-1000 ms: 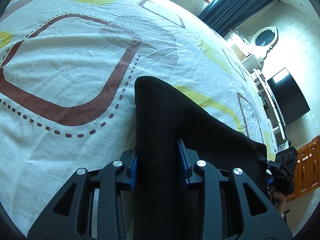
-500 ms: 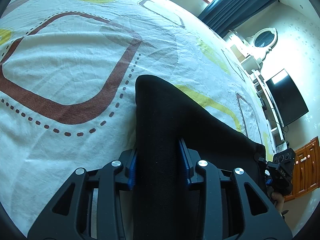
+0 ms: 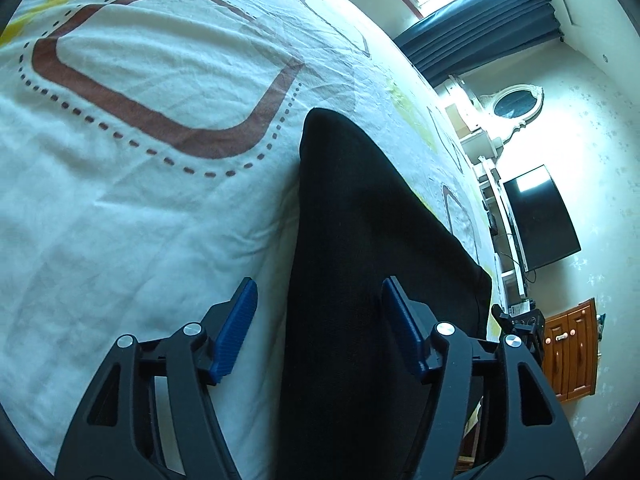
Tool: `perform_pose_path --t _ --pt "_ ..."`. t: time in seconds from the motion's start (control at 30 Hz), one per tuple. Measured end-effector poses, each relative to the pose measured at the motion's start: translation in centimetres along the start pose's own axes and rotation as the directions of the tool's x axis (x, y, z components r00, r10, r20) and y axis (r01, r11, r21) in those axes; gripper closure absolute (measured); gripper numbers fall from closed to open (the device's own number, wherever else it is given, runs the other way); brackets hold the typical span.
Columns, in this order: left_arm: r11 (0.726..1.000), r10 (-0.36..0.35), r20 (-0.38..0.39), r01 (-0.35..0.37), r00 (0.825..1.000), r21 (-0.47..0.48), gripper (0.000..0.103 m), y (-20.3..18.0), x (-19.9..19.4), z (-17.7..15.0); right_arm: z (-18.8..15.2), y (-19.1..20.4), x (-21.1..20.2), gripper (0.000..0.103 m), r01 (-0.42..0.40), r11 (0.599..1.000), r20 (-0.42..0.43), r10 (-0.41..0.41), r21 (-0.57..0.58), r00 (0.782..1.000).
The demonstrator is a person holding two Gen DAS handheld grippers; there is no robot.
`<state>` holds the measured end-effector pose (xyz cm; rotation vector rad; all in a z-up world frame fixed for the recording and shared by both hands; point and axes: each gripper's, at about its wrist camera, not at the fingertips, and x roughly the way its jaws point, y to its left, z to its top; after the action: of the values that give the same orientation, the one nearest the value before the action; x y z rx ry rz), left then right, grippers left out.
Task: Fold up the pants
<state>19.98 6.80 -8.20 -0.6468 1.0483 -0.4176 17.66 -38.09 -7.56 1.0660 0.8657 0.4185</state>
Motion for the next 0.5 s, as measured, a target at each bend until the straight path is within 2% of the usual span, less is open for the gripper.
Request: perform_pose_path --t 0.1,0.2,0.37,0.5 --pt "0.998 -0.034 0.007 0.034 0.999 -0.043 0.035 0.9 -1.6 -1.9 -1.5 -0.8 -1.8 0.039 -0.039 0.998 -0.002 0.039 0.046 0.999" --pt "0.997 -0.033 0.006 0.033 0.999 -0.065 0.035 1.2 -2.8 -3.7 -3.2 -1.4 -2.9 0.037 -0.076 0.994 -0.016 0.077 0.083 0.997" --pt "0.997 -0.058 -0.013 0.057 0.998 -0.056 0.033 0.8 -3.7 -6.3 -5.6 -1.0 -3.6 0.033 -0.069 0.995 -0.051 0.073 0.066 0.996" --pt "0.994 -0.076 -0.018 0.074 0.997 -0.081 0.032 0.5 -3.5 -7.5 -6.5 -0.6 -3.6 0.031 -0.062 0.996 -0.043 0.065 0.058 0.997"
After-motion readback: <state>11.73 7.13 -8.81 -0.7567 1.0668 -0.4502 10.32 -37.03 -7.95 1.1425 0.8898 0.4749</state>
